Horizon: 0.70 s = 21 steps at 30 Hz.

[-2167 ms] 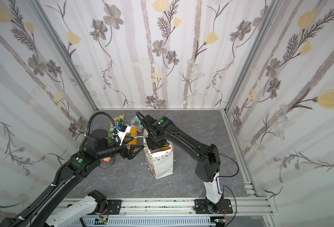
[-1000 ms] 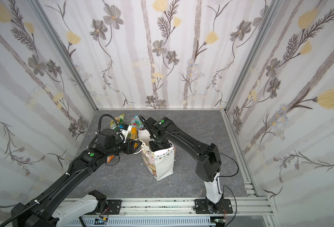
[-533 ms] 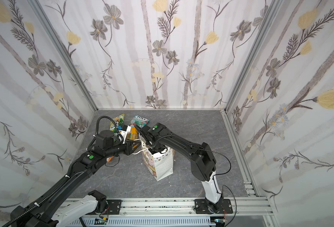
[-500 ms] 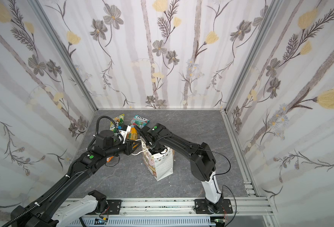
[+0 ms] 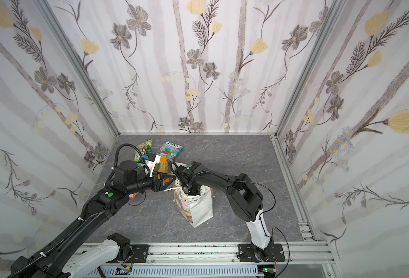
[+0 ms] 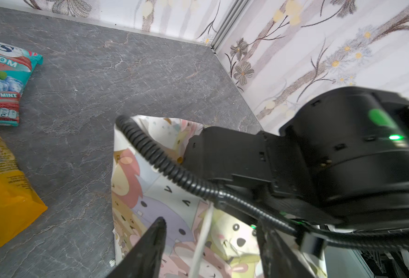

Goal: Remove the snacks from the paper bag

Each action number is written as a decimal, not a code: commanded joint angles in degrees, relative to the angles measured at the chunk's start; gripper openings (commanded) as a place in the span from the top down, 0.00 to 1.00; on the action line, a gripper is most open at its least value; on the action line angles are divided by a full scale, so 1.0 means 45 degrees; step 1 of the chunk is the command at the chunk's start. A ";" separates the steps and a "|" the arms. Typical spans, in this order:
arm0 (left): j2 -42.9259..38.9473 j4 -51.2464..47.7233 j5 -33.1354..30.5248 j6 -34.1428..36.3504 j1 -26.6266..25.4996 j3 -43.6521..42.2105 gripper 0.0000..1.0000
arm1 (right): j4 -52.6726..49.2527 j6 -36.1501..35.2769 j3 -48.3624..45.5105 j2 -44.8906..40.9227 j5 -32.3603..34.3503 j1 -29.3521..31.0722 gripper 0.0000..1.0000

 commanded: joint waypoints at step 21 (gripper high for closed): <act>-0.1812 -0.1413 -0.1346 -0.0296 -0.0009 0.0315 0.08 | 0.1522 0.0427 -0.0200 -0.0259 -0.0428 -0.0174 1.00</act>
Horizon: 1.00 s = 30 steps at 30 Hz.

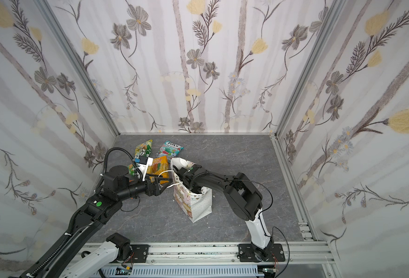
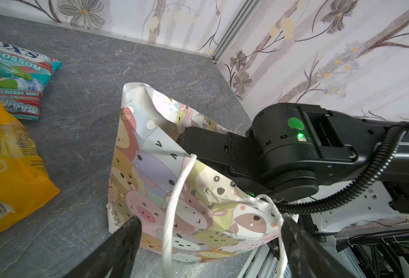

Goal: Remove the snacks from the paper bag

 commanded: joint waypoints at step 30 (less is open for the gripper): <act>0.3257 -0.0053 -0.0442 -0.1404 0.0075 -0.0308 0.33 | 0.2683 0.1668 0.1437 -0.1518 0.0213 -0.0635 0.21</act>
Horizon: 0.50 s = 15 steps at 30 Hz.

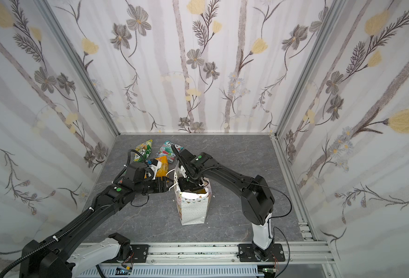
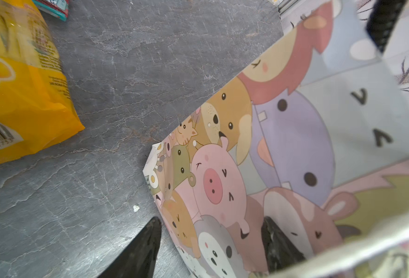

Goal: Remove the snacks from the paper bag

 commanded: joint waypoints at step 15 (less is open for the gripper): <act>-0.0375 -0.0012 0.0166 -0.0025 0.0007 0.0029 0.32 | 0.3536 0.0852 -0.1902 0.1235 0.2541 0.0798 0.18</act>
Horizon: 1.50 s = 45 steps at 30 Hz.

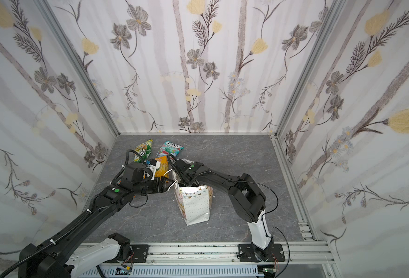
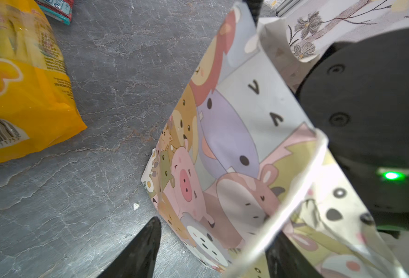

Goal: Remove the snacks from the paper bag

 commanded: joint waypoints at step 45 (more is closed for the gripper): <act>0.0688 -0.0217 -0.0333 0.0068 0.0012 0.0043 0.35 | 0.1833 0.1698 0.0473 -0.2790 -0.2567 -0.0781 1.00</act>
